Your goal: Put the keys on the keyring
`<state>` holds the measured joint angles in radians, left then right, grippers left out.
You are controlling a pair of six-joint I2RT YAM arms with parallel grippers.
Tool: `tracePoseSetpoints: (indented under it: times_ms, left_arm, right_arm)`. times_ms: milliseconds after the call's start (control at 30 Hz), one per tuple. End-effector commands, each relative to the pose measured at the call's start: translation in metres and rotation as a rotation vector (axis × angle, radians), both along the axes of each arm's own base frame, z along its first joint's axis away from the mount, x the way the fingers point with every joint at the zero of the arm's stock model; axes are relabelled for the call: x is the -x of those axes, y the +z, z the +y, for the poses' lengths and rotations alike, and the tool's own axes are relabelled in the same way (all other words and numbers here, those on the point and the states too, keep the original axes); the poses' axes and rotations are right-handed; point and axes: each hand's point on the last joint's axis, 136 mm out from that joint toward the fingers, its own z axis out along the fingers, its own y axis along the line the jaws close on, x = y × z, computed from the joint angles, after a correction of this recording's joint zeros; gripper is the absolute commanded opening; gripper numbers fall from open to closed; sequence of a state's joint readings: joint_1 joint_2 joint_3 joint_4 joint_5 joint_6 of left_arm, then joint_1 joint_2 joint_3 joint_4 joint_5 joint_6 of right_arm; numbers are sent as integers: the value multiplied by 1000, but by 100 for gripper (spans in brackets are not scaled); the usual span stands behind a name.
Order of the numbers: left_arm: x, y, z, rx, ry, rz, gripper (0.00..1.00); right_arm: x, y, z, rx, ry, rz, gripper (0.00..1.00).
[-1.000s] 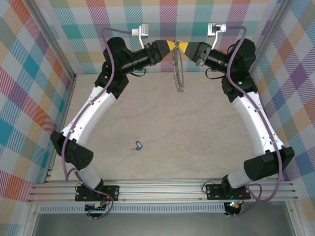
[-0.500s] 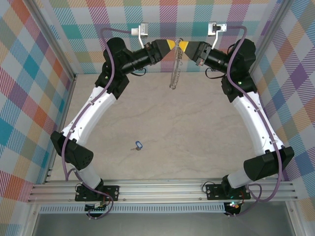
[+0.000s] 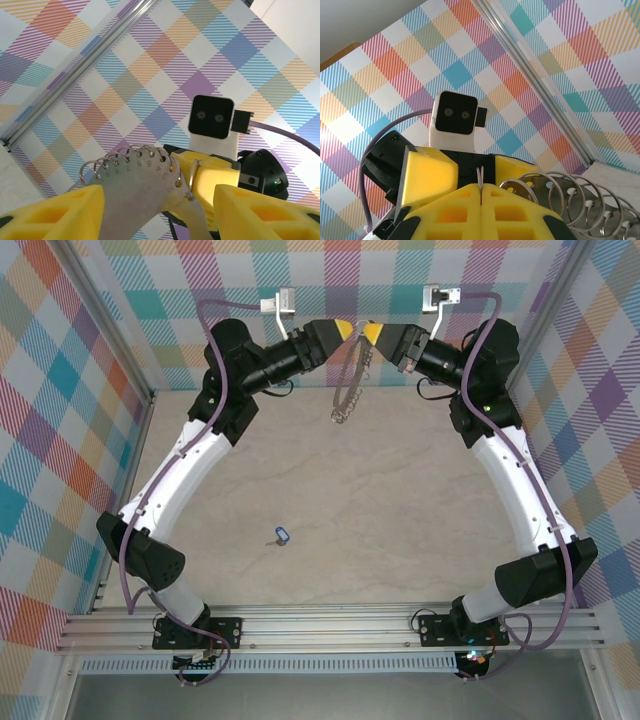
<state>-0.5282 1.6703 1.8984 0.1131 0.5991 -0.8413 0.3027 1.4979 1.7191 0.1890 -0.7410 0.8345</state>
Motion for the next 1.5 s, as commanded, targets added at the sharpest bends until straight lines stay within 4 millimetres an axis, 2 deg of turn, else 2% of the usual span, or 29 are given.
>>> tracePoseSetpoints:
  times_ms: [0, 600, 867, 1200, 1467]
  left_arm:
    - [21, 28, 7, 50, -6, -89, 60]
    - [19, 25, 4, 54, -21, -83, 48]
    - [20, 26, 3, 58, -30, -89, 37]
    - [18, 13, 2, 42, -27, -58, 37]
    - [16, 8, 1, 39, -24, -51, 27]
  right_arm:
    - [1, 5, 3, -30, 15, -27, 0]
    - [5, 9, 16, -45, 70, -18, 0]
    - [1, 7, 18, -45, 72, -11, 0]
    - [-4, 6, 19, -47, 65, -8, 0]
    - [-5, 5, 19, -47, 66, -4, 0]
